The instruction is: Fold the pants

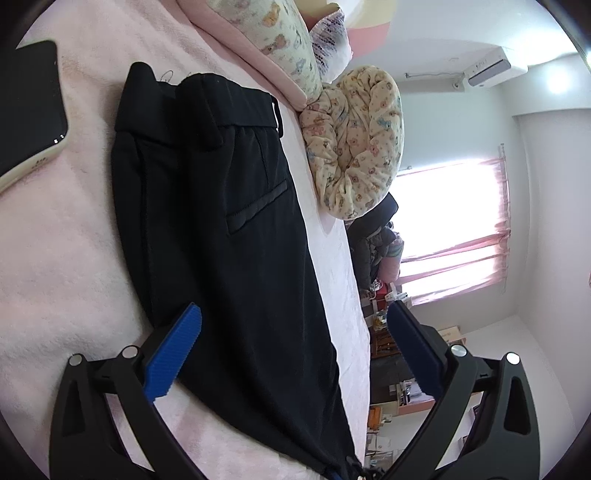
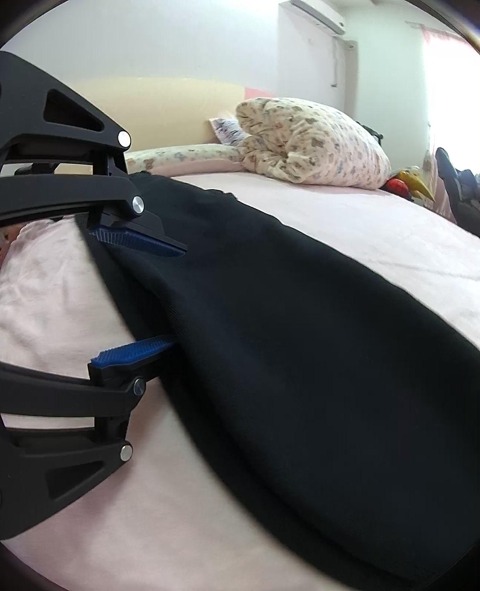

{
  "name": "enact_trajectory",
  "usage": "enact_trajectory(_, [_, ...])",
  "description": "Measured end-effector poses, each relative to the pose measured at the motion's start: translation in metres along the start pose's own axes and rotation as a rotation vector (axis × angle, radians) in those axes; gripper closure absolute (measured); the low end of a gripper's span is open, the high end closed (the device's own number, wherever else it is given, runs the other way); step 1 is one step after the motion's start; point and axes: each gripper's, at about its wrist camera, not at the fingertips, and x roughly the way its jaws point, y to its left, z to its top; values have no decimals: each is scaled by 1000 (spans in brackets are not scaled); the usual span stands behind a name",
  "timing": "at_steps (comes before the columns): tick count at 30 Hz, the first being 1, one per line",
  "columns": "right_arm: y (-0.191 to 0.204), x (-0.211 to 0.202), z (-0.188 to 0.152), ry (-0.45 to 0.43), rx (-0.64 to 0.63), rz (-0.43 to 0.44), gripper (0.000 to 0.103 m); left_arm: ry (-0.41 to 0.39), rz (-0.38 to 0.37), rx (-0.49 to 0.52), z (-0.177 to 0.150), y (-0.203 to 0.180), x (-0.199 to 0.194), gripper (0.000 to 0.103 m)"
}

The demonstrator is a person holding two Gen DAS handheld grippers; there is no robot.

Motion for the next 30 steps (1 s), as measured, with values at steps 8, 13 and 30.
enact_trajectory(8, [-19,0,-6,-33,-31,-1,95,50,-30,-56,9,2,4,3])
enact_trajectory(13, [-17,-7,-10,-39,-71,11,96,100,31,-129,24,5,19,9])
enact_trajectory(30, [2,-28,-18,-73,-209,47,98,69,244,26,38,-22,9,94])
